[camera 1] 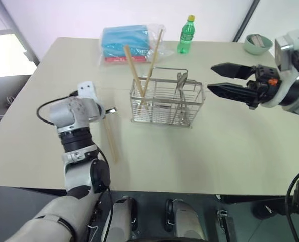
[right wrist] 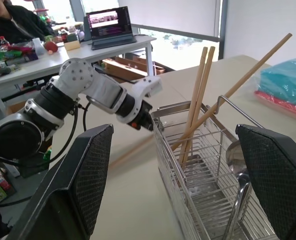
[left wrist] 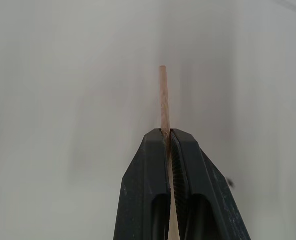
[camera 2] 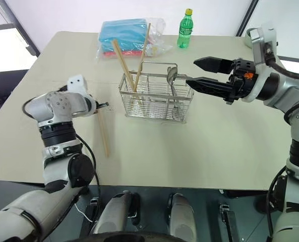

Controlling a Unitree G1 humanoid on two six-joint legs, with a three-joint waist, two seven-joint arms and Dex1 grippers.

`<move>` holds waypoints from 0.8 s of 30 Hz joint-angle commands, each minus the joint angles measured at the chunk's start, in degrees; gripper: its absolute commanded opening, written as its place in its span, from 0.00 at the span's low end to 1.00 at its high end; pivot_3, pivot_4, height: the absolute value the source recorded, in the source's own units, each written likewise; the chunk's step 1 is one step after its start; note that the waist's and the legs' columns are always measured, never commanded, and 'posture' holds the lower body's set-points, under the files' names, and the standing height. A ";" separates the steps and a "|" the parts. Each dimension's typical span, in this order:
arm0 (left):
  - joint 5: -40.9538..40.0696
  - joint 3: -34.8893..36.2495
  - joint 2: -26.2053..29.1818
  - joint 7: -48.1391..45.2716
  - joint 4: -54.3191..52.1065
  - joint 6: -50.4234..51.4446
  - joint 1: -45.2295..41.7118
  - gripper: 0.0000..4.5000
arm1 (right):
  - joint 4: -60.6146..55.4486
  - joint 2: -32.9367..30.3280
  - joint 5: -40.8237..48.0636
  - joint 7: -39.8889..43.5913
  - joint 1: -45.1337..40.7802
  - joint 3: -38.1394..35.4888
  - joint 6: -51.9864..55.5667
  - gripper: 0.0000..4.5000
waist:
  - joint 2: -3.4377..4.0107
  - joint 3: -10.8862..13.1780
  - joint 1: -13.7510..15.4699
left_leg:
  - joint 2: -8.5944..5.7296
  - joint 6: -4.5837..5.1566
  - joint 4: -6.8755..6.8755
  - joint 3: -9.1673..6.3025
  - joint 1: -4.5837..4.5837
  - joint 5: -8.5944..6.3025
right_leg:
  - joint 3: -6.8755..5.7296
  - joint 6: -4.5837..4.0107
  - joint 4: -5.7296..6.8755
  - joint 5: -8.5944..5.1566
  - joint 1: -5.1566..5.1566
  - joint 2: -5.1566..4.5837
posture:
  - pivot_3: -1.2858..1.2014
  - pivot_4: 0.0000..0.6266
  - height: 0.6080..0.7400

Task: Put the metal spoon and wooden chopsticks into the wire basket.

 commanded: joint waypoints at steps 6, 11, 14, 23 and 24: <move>-1.35 2.75 12.60 -5.59 -1.72 -24.56 -6.87 0.01 | -0.97 -0.27 0.39 0.34 -0.70 -1.66 -1.57 0.90 | -0.03 0.02 0.45 | 0.00 -0.03 0.01 0.01 -0.10 0.02 | -0.02 -0.01 -0.02 0.01 -0.06 -0.02 | 0.52 0.24 0.75; -8.59 2.65 14.71 -15.03 -3.12 -37.67 -15.88 0.01 | 0.17 -0.40 -0.21 0.55 -2.06 -1.17 -2.18 0.90 | -0.13 0.07 0.32 | -0.11 -0.09 0.04 0.02 -0.13 0.05 | -0.04 0.00 -0.06 0.02 0.00 -0.15 | 0.52 0.24 0.75; -15.22 2.90 13.55 -18.10 -3.93 -37.88 -21.79 0.01 | 1.67 -0.96 -0.84 0.62 -2.84 -1.38 -2.73 0.90 | -0.25 0.14 0.23 | -0.05 -0.08 0.08 0.01 -0.25 0.06 | -0.07 0.00 -0.05 0.02 -0.09 -0.05 | 0.52 0.24 0.75; -27.27 -3.39 5.67 -20.84 -10.94 -31.45 -19.83 0.01 | 1.67 -1.94 -0.64 -0.32 -3.19 -2.41 -1.92 0.90 | -0.20 0.12 0.17 | -0.01 -0.02 0.05 0.05 0.11 0.04 | -0.04 0.02 -0.02 0.01 0.18 0.01 | 0.52 0.24 0.75; -27.15 -4.79 4.82 -21.25 -11.47 -31.69 -18.34 0.01 | 1.47 -1.94 -0.48 -0.54 -3.11 -2.60 -1.80 0.90 | -0.20 0.12 0.16 | -0.01 0.00 0.05 0.05 0.12 0.03 | -0.04 0.01 -0.02 0.01 0.19 0.02 | 0.52 0.24 0.75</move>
